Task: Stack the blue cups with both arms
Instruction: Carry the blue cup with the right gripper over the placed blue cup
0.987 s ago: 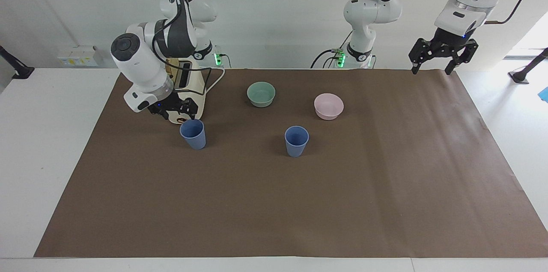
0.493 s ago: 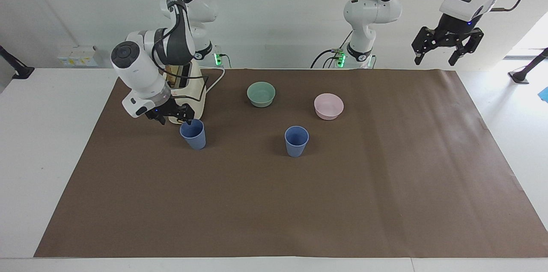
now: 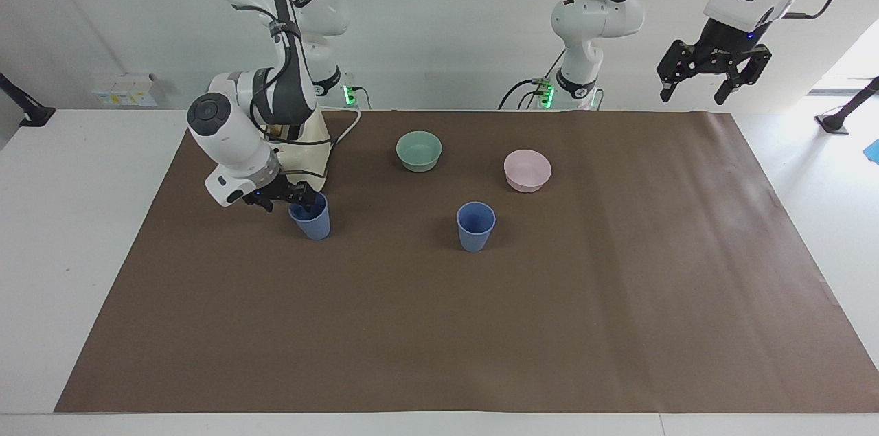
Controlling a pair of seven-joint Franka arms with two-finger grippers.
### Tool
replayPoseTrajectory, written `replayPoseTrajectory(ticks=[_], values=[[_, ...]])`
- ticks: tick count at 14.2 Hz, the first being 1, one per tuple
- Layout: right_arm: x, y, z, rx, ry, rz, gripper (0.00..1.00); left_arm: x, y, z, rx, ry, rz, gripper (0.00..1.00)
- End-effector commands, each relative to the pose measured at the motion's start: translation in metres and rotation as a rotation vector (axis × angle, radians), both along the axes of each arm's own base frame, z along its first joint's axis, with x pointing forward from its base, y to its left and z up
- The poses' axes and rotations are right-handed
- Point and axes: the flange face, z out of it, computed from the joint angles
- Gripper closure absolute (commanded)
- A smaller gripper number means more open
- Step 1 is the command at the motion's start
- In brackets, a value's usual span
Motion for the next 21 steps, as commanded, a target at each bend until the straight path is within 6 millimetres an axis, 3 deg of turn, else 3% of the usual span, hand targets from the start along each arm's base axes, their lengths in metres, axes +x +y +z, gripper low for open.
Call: replayPoseTrajectory(ticks=[1, 7, 9, 11, 13, 15, 21], values=[[0.0, 0.006, 0.002, -0.009, -0.017, 0.031, 1.0, -0.006, 0.004, 0.007, -0.012, 0.004, -0.01, 0.0], [0.005, 0.007, 0.003, -0.005, -0.02, 0.033, 1.0, -0.007, 0.006, 0.008, -0.008, 0.007, 0.002, 0.0], [0.014, 0.011, 0.013, 0.0, -0.028, 0.033, 1.0, -0.007, 0.005, 0.008, -0.008, 0.007, 0.0, 0.0], [0.021, 0.037, 0.035, -0.001, -0.033, 0.035, 1.0, -0.007, 0.005, 0.008, -0.008, 0.007, 0.0, 0.0], [0.03, 0.061, 0.072, 0.006, -0.04, -0.003, 1.0, -0.007, 0.006, 0.008, -0.008, 0.007, 0.002, 0.0], [0.036, 0.099, 0.111, 0.011, -0.063, -0.028, 1.0, -0.007, 0.005, 0.008, -0.008, 0.007, 0.0, 0.0], [0.034, 0.231, 0.15, 0.031, -0.103, -0.068, 1.0, -0.007, 0.005, 0.008, -0.008, 0.007, 0.0, 0.0]])
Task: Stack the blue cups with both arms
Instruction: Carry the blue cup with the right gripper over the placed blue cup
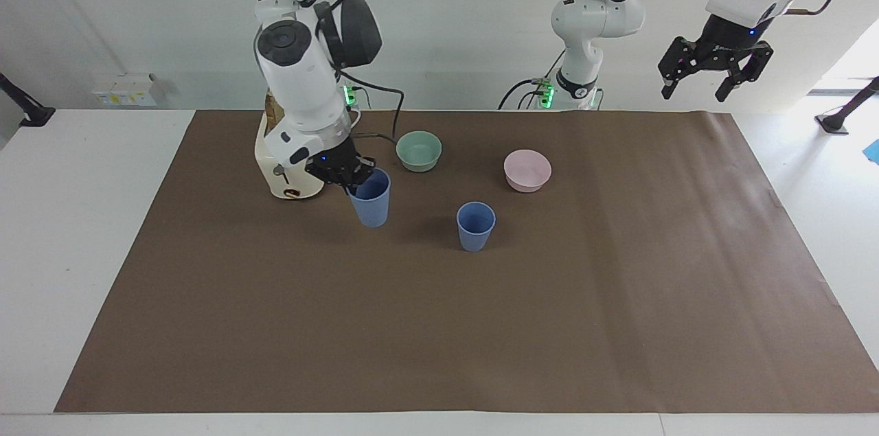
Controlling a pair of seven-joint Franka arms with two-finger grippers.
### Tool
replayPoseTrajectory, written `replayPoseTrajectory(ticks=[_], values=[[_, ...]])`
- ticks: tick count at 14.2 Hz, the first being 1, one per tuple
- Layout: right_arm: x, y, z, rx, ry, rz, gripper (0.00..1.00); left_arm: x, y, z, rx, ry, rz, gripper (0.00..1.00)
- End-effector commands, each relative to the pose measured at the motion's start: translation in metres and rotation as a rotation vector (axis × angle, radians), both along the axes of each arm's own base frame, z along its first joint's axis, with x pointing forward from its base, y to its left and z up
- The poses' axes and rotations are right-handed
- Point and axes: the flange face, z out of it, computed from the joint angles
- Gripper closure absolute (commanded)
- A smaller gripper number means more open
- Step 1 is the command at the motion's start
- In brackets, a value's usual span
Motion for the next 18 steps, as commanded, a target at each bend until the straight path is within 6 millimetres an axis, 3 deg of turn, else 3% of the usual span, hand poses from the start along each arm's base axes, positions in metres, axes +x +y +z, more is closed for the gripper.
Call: replayPoseTrajectory(ticks=[1, 5, 9, 11, 18], values=[[0.005, 0.048, 0.011, 0.023, -0.024, -0.011, 1.0, -0.005, 0.003, 0.006, -0.008, 0.005, -0.003, 0.0], [-0.017, 0.11, 0.022, 0.075, -0.068, -0.009, 1.0, -0.005, 0.004, 0.006, -0.008, 0.005, -0.001, 0.0], [-0.032, 0.139, 0.026, 0.127, -0.062, -0.003, 1.0, -0.005, 0.004, 0.006, -0.008, 0.005, -0.001, 0.0], [-0.038, 0.162, 0.015, 0.137, -0.065, 0.001, 1.0, -0.005, 0.003, 0.006, -0.008, 0.005, -0.003, 0.0], [-0.024, 0.145, -0.003, 0.116, -0.057, -0.014, 1.0, -0.005, 0.003, 0.006, -0.008, 0.005, -0.003, 0.0]])
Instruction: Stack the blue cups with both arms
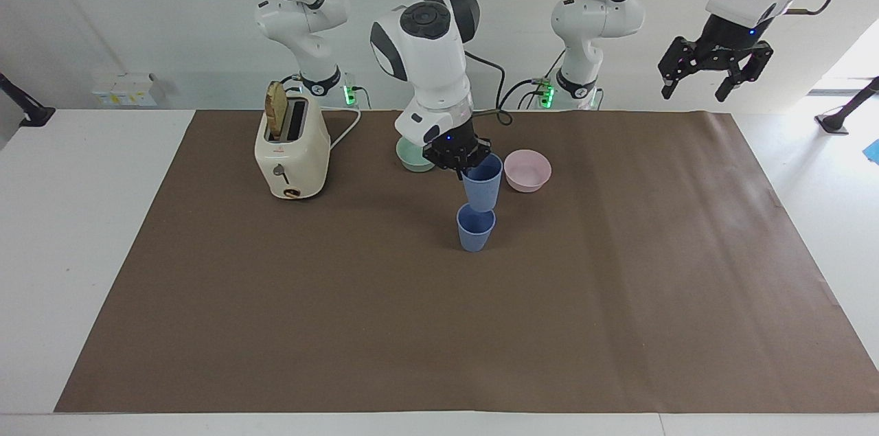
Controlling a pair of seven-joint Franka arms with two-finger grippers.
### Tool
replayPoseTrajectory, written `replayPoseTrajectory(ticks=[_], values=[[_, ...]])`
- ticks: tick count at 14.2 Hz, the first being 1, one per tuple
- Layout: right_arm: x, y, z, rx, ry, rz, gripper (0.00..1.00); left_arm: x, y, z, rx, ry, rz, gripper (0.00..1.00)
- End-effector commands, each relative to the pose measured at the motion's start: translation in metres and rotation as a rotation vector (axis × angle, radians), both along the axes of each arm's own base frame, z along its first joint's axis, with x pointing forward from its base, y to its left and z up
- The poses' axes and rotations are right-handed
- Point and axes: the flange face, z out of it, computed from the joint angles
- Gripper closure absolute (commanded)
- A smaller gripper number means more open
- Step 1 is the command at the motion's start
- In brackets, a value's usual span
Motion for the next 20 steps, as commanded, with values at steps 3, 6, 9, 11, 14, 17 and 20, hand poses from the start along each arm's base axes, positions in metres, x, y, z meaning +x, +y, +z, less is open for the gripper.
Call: replayPoseTrajectory(ticks=[3, 6, 9, 11, 14, 17, 20], values=[[0.013, -0.007, -0.011, 0.017, -0.026, -0.013, 1.0, -0.004, 0.004, 0.006, -0.008, 0.005, -0.001, 0.0], [0.018, -0.007, -0.021, 0.018, -0.028, -0.017, 1.0, -0.004, 0.004, 0.006, -0.008, 0.005, -0.001, 0.0], [0.023, -0.005, -0.038, 0.008, -0.026, -0.014, 1.0, -0.004, 0.004, 0.006, -0.01, 0.005, -0.001, 0.0], [0.023, -0.007, -0.041, 0.003, -0.022, -0.015, 1.0, -0.004, 0.004, 0.006, -0.008, 0.005, -0.001, 0.0], [0.024, -0.005, -0.05, -0.01, -0.022, -0.009, 1.0, -0.004, 0.004, 0.006, -0.008, 0.005, -0.001, 0.0], [0.027, -0.003, -0.066, -0.014, -0.016, -0.009, 1.0, -0.005, 0.003, 0.006, -0.008, 0.005, -0.003, 0.0], [0.025, -0.002, -0.074, -0.017, -0.008, -0.008, 1.0, -0.004, 0.004, 0.006, -0.008, 0.005, -0.001, 0.0]])
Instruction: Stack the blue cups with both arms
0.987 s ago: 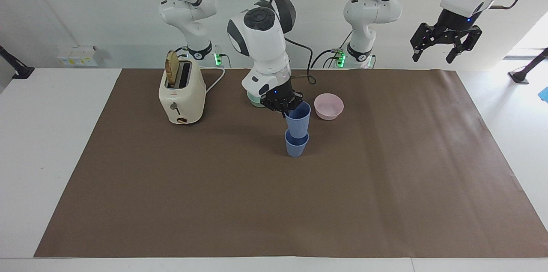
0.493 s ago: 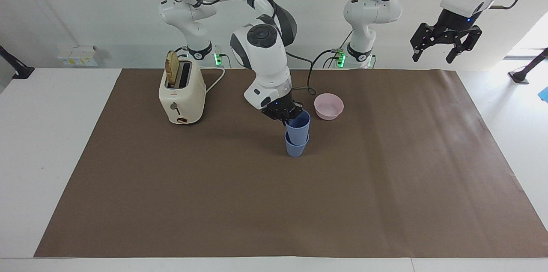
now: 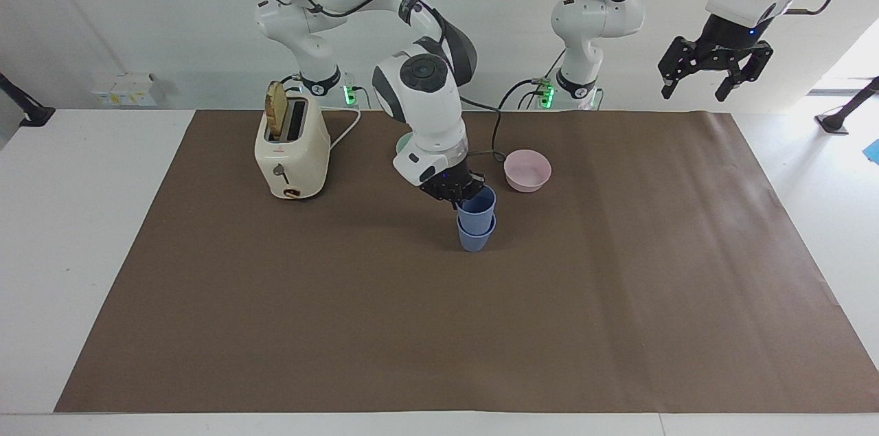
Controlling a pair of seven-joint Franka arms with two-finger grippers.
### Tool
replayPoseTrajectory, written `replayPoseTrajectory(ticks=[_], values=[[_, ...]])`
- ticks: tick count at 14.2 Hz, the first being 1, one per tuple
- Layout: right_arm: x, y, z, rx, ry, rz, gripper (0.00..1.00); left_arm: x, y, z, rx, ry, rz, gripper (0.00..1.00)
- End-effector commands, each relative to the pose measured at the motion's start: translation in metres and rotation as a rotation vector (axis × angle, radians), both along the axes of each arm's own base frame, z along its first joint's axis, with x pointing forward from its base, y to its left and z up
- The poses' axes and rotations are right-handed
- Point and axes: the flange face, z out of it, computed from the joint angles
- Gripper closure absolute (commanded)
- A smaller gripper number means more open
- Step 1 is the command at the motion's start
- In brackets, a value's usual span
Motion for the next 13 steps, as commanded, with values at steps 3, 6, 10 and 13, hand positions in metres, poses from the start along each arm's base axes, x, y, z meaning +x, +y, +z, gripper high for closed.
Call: replayPoseTrajectory(ticks=[3, 6, 10, 13], values=[[-0.001, -0.001, -0.006, -0.003, -0.012, 0.009, 0.5, -0.004, 0.003, 0.006, -0.008, 0.004, -0.003, 0.0], [-0.001, -0.002, -0.006, -0.003, -0.012, 0.009, 0.3, -0.004, 0.004, 0.006, -0.008, 0.004, -0.001, 0.0], [0.001, -0.004, -0.002, -0.027, -0.03, 0.022, 0.0, -0.004, 0.004, 0.006, -0.008, 0.004, -0.001, 0.0], [0.013, -0.029, 0.022, -0.042, -0.062, -0.004, 0.0, -0.004, 0.004, 0.006, -0.008, 0.004, -0.001, 0.0]])
